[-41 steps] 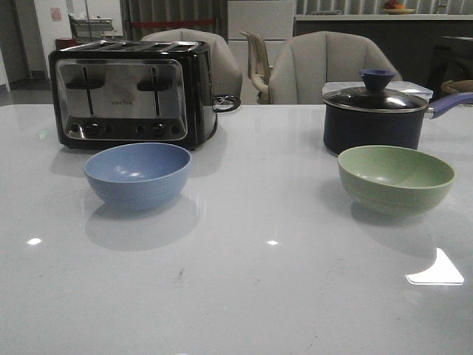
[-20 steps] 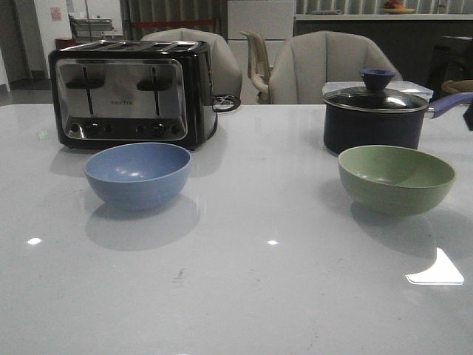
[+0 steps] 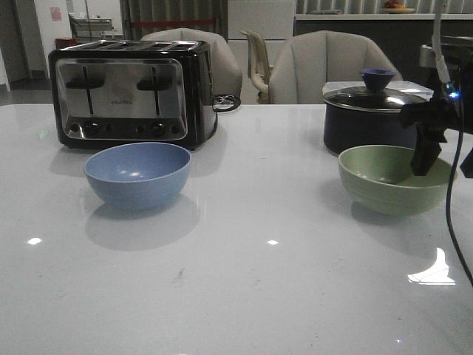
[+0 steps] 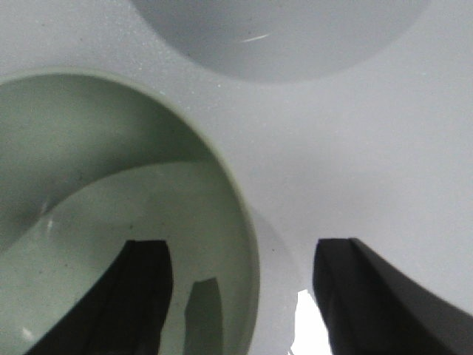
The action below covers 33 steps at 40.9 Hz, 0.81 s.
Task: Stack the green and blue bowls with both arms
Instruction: 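Grasp the rim of the pale green bowl with the right gripper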
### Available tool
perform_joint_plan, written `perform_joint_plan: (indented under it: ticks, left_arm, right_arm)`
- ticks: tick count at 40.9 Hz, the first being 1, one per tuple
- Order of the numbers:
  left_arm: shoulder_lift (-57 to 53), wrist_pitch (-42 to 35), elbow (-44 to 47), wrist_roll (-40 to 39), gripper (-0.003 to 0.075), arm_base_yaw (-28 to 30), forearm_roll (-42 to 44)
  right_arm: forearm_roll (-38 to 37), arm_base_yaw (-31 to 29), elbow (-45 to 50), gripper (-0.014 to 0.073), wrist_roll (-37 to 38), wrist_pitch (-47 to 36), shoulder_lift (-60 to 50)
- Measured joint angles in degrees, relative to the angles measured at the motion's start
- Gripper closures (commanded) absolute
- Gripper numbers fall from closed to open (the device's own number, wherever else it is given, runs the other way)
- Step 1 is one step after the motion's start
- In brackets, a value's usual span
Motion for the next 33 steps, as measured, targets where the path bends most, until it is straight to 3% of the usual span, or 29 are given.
perform_joint_plan:
  ticks: [9, 15, 26, 33]
  left_arm:
    - [0.0, 0.0, 0.0, 0.0, 0.0619, 0.0, 0.0]
    - [0.0, 0.0, 0.0, 0.0, 0.0619, 0.0, 0.0]
    - [0.0, 0.0, 0.0, 0.0, 0.0619, 0.0, 0.0]
    - [0.0, 0.0, 0.0, 0.0, 0.0619, 0.0, 0.0]
  right_arm:
    - [0.1, 0.0, -0.5, 0.0419, 0.0, 0.0, 1.8]
    - [0.4, 0.0, -0.8, 0.0552, 0.0, 0.0, 1.8]
    - [0.5, 0.9, -0.8, 0.0559, 0.0, 4.1, -2.7]
    - [0.8, 6.1, -1.0, 0.0559, 0.0, 7.5, -9.0]
